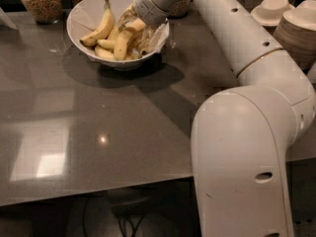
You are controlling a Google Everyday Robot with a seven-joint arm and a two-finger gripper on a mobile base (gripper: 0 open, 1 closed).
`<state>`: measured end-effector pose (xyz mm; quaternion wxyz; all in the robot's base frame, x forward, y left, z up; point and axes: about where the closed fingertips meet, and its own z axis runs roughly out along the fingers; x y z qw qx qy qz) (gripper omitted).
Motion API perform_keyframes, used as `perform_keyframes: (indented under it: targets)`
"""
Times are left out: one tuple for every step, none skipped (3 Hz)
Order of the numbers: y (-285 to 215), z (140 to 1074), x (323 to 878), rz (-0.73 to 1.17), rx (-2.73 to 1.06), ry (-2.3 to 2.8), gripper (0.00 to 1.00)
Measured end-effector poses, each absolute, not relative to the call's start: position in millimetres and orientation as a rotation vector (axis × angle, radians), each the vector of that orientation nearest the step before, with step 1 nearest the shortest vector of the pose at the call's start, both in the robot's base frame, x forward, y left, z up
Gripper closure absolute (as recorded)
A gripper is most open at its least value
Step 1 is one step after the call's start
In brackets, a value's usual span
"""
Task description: Pick banana from white bowl
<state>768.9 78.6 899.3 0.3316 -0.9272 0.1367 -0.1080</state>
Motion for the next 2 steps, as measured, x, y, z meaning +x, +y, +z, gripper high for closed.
perform_keyframes:
  targets:
    - [84.9, 897.4, 775.4, -0.282, -2.421, 0.351, 0.43]
    - [89.8, 898.1, 780.3, -0.287, -2.423, 0.348, 0.62]
